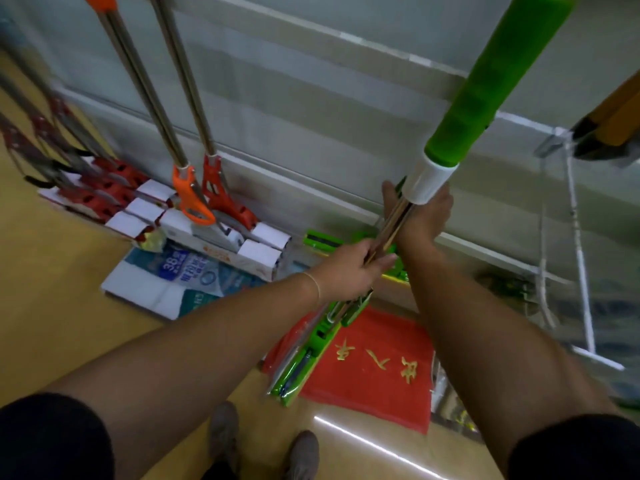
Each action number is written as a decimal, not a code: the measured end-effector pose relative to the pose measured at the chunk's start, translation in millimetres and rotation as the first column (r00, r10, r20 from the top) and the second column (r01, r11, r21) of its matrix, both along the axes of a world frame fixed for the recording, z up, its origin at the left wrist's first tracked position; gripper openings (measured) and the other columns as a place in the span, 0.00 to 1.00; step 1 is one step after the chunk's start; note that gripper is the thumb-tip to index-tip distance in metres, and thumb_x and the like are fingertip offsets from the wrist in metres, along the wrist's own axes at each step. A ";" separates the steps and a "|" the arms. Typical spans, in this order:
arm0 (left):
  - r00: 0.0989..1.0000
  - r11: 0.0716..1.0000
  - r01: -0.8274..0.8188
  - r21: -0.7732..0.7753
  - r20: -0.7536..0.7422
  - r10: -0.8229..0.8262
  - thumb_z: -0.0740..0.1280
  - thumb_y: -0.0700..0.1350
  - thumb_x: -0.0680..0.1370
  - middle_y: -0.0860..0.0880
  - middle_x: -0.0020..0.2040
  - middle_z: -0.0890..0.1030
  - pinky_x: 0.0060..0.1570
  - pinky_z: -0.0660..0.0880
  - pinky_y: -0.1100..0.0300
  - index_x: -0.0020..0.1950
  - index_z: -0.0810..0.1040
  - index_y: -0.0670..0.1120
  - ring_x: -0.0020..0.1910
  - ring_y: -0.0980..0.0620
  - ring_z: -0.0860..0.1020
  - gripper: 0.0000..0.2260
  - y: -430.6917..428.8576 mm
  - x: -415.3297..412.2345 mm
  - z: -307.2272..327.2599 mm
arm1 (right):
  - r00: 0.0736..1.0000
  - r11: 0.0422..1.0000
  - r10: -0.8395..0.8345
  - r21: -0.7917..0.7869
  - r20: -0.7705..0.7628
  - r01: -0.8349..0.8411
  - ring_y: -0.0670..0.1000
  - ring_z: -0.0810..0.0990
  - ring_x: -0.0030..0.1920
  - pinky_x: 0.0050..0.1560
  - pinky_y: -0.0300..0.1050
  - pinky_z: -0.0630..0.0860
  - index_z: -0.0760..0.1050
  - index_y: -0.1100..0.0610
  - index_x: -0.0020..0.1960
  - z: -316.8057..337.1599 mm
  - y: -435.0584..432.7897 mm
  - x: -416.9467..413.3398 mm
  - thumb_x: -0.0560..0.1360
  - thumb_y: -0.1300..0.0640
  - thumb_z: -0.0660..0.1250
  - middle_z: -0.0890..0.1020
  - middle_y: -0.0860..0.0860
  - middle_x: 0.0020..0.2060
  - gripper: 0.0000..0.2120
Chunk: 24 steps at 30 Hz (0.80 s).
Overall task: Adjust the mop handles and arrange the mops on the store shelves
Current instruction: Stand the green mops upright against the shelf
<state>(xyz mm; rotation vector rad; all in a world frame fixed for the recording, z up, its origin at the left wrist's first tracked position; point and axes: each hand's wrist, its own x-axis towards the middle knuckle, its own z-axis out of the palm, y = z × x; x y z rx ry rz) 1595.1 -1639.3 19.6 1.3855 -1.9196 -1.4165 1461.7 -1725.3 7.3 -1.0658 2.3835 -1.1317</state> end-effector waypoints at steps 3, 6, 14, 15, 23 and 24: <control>0.998 0.998 0.057 0.006 0.024 -0.058 0.60 0.55 0.82 0.54 0.41 0.74 0.44 0.70 0.57 0.48 0.67 0.53 0.42 0.55 0.74 0.07 4.8 6.0 4.8 | 0.997 0.992 -0.077 0.100 -0.015 0.078 0.60 0.69 0.68 0.65 0.57 0.66 0.64 0.53 0.72 -6.3 -19.1 1.4 0.75 0.42 0.68 0.71 0.55 0.67 0.30; 0.992 0.993 0.112 0.037 0.058 -0.114 0.60 0.56 0.82 0.47 0.49 0.80 0.54 0.75 0.51 0.46 0.68 0.55 0.51 0.48 0.79 0.08 5.3 12.3 7.7 | 0.998 0.987 -0.060 0.146 -0.033 0.064 0.60 0.68 0.67 0.64 0.58 0.68 0.66 0.53 0.68 -7.7 -18.0 -2.9 0.72 0.42 0.69 0.71 0.56 0.65 0.30; 0.990 0.991 0.117 0.073 0.069 -0.122 0.59 0.52 0.83 0.45 0.48 0.84 0.56 0.74 0.53 0.48 0.72 0.49 0.52 0.48 0.80 0.09 17.9 28.9 21.2 | 0.993 0.993 0.115 0.006 -0.015 -0.115 0.65 0.74 0.59 0.58 0.54 0.71 0.70 0.58 0.65 -5.2 23.5 -2.7 0.70 0.47 0.69 0.74 0.62 0.58 0.27; 0.989 0.989 0.126 0.080 0.064 -0.131 0.59 0.52 0.83 0.44 0.49 0.84 0.57 0.73 0.53 0.50 0.72 0.48 0.53 0.47 0.80 0.09 21.7 32.2 23.4 | 0.991 0.991 0.133 0.001 -0.035 -0.133 0.66 0.74 0.58 0.58 0.54 0.72 0.70 0.58 0.65 -4.5 29.1 -1.6 0.70 0.46 0.68 0.75 0.62 0.56 0.27; 0.977 0.975 0.192 0.114 0.072 -0.201 0.58 0.52 0.83 0.43 0.50 0.83 0.61 0.73 0.48 0.42 0.74 0.52 0.55 0.44 0.78 0.12 47.3 52.3 38.6 | 0.939 0.952 0.306 0.037 -0.154 -0.304 0.62 0.80 0.49 0.46 0.52 0.76 0.72 0.57 0.55 -0.5 63.3 -1.2 0.67 0.42 0.69 0.81 0.56 0.47 0.24; 0.977 0.974 0.192 0.117 0.071 -0.201 0.58 0.53 0.83 0.43 0.50 0.83 0.61 0.73 0.48 0.42 0.75 0.52 0.55 0.45 0.78 0.13 48.7 54.2 39.5 | 0.936 0.946 0.325 0.032 -0.136 -0.324 0.61 0.80 0.48 0.43 0.48 0.73 0.73 0.58 0.55 -0.2 66.3 -2.4 0.68 0.44 0.71 0.81 0.56 0.47 0.23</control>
